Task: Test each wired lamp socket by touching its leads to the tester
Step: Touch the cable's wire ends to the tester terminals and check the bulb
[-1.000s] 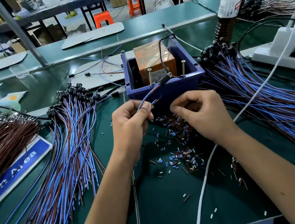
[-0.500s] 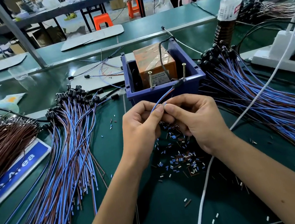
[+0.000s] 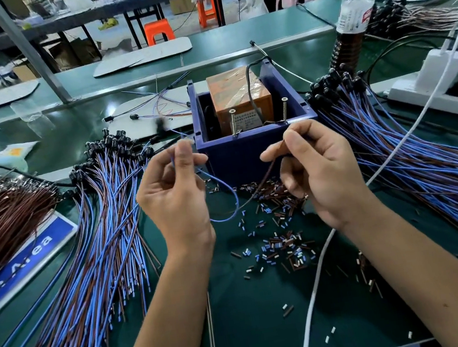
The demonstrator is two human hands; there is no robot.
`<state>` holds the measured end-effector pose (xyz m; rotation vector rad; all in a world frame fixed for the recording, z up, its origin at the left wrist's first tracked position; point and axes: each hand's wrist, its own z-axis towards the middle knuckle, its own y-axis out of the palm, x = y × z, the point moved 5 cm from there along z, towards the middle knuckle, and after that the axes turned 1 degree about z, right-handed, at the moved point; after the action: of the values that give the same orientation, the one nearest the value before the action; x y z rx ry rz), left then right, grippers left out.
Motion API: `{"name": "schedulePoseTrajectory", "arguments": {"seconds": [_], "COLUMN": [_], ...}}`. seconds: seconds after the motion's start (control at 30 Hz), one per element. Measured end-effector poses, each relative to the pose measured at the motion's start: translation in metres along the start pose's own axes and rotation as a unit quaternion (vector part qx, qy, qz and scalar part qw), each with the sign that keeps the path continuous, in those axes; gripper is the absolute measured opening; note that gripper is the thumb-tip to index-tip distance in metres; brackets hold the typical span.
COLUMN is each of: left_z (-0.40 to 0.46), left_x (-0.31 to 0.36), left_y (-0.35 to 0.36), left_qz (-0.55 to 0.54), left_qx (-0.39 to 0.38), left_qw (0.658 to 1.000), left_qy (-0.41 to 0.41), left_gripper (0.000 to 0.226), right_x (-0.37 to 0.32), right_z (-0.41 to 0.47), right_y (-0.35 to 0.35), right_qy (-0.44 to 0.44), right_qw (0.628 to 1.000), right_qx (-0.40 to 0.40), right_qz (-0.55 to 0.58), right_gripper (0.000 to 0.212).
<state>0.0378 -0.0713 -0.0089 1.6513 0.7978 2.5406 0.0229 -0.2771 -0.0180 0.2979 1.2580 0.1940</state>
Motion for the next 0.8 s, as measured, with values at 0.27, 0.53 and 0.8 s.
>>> {"name": "schedulePoseTrajectory", "arguments": {"seconds": [0.27, 0.53, 0.8], "left_z": [0.004, -0.006, -0.008], "left_x": [-0.011, -0.014, -0.013], "left_y": [-0.003, 0.015, 0.020], "left_qz": [-0.043, 0.101, 0.116], "left_qx": [0.016, -0.057, -0.037], "left_qw": [0.994, 0.993, 0.992], "left_qy": [-0.098, -0.003, 0.040], "left_gripper": [0.019, 0.010, 0.017], "right_x": [-0.010, -0.016, -0.021], "right_z": [0.000, -0.001, 0.001], "right_y": [-0.023, -0.025, -0.017], "right_qy": [-0.114, -0.172, -0.207], "right_qw": [0.979, 0.942, 0.908], "right_qx": [0.151, 0.200, 0.233], "right_qz": [-0.069, -0.207, -0.281], "right_gripper": [0.009, 0.006, 0.008]}}
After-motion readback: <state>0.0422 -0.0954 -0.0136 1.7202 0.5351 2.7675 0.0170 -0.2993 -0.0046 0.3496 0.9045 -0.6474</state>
